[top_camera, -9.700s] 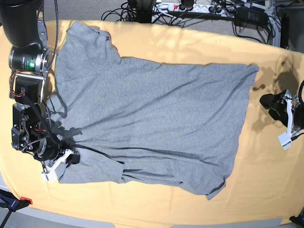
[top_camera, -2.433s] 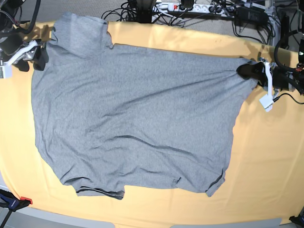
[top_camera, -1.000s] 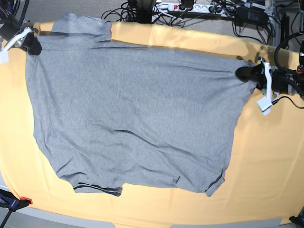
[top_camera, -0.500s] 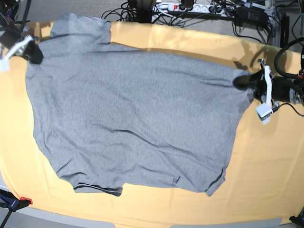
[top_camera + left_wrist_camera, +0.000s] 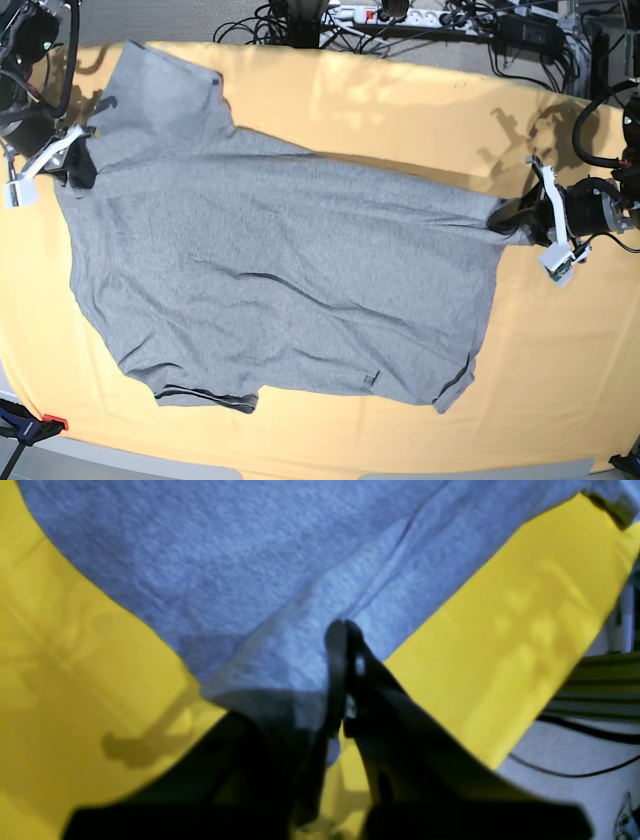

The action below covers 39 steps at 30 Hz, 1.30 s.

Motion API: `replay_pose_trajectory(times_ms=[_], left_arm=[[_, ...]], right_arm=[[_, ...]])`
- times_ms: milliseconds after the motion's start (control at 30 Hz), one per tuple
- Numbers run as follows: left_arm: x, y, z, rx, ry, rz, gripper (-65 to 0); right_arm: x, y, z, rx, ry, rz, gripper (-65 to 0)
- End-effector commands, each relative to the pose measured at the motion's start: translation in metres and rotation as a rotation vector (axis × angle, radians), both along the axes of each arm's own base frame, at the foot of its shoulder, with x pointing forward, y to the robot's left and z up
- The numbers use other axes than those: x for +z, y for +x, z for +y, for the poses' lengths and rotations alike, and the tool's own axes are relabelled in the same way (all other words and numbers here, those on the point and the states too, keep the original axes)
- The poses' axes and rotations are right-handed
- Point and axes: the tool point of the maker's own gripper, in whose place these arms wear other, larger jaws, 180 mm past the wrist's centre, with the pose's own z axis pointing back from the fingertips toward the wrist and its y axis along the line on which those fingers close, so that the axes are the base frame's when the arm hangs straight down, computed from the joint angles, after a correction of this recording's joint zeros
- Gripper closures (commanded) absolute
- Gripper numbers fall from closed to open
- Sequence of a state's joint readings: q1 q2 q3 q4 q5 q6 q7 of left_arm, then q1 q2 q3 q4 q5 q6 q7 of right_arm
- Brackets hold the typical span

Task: Layout the t-shirt on the table in an organized manner, then fold the t-shirt properly
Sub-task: 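Lift the shirt edge with both grippers and fold it over the body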

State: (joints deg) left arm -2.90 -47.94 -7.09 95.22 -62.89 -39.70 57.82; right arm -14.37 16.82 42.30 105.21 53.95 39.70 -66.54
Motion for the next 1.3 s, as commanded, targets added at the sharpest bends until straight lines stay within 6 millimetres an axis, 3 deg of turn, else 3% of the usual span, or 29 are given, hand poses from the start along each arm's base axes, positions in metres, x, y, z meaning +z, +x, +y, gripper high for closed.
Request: replay_pose_trajectory(times_ms=[0,200,433,600,833,867,1000,1033,1100,1267], left_arm=[[0.020,0.012,-0.001,-0.002,-0.017,-0.072,0.0],[0.025,0.032,-0.004,0.019,0.008,-0.147,0.0],[0.012,0.047,0.001,0.091,-0.039,-0.141,0.0],[0.000,0.053,0.009,0.145,-0.072,-0.122,0.0],[0.006,0.067,0.019,0.181,-0.070,-0.190,0.0],[0.008,0.070,0.021,0.182,-0.049,-0.208,-5.1],[0.020,0.082,0.026,0.225,-0.051,-0.231,-36.2],[0.021,0.083,0.027,0.233,-0.058,-0.223,-42.0],[0.019,0.082,0.027,0.241,-0.059,-0.208,-48.2],[0.010,0.077,0.030,0.235,-0.017,-0.161,-48.4]], right_arm=[[0.019,0.011,-0.005,0.006,-0.021,-0.069,0.0],[0.025,0.026,-0.021,-0.041,-0.075,-0.126,0.0],[0.005,0.047,-0.034,-0.097,0.020,-0.102,0.0],[-0.009,0.067,-0.030,-0.087,0.084,-0.075,0.0],[-0.008,0.080,-0.026,-0.055,0.021,-0.062,-0.6],[-0.005,0.082,-0.027,-0.055,0.017,-0.071,-7.0],[0.004,0.084,-0.032,-0.053,0.021,-0.100,-42.5],[0.006,0.084,-0.033,-0.051,0.021,-0.102,-47.2],[0.007,0.083,-0.037,-0.049,0.007,-0.094,-48.0],[0.033,0.073,-0.026,0.031,0.165,-0.101,-45.3]])
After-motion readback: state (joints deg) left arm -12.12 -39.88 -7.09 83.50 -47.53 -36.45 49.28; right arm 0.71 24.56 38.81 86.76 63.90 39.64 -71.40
